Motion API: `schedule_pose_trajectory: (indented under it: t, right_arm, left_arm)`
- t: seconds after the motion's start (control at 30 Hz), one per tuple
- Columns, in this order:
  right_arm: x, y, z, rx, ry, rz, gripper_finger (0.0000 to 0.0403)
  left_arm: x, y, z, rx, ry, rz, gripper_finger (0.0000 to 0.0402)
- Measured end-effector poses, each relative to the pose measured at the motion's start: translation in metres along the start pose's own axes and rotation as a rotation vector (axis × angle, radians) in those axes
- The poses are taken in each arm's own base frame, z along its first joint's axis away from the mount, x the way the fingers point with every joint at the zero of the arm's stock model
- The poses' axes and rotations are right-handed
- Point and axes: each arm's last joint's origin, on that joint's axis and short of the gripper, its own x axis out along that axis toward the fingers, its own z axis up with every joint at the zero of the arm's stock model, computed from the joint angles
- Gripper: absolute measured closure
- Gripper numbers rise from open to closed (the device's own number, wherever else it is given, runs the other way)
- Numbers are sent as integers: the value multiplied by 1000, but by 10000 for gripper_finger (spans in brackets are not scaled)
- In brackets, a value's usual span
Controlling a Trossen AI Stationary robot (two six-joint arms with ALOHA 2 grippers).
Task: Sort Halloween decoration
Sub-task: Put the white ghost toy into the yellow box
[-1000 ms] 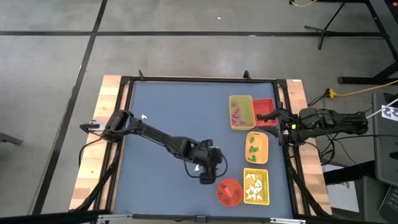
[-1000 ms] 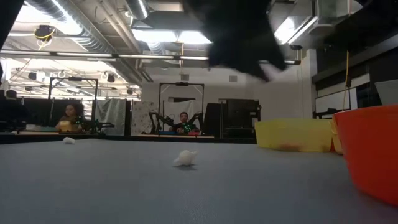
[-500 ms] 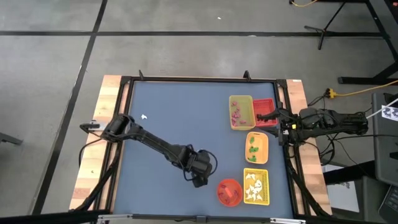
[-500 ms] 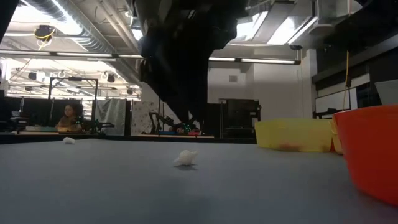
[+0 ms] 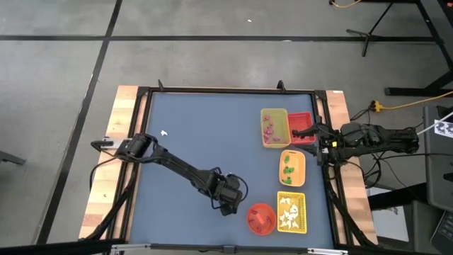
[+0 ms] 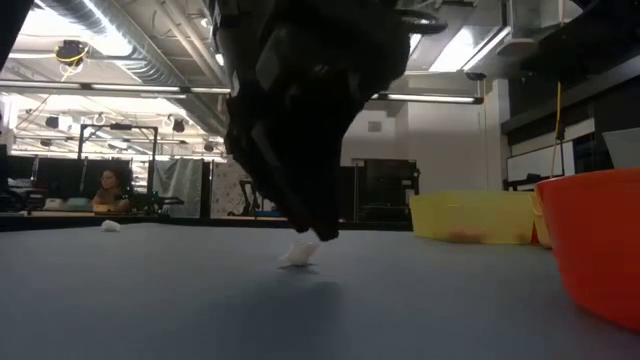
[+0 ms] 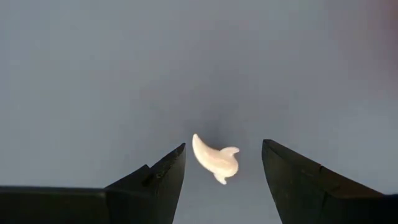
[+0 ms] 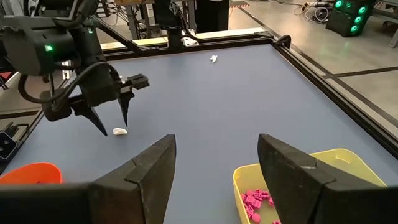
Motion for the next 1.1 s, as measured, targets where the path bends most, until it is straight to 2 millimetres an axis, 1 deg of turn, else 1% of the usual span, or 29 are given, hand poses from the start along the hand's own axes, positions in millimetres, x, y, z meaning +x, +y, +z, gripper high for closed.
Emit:
schedule_pose_trajectory:
  t: [0.3,0.57,0.67,0.93,1.1]
  right_arm:
    - [0,0,0,0,0,0,178]
    - [0,0,0,0,1,0,178]
    - [0,0,0,0,0,0,178]
    - [0,0,0,0,0,0,178]
    - [0,0,0,0,0,0,178]
  left_arm:
    - [16,0,-5,-13,33,30,206]
    - [16,2,-7,-34,52,53,209]
    - [16,2,-7,-34,62,52,224]
    - [16,2,-8,-34,71,43,277]
    - [16,2,-8,-33,74,41,302]
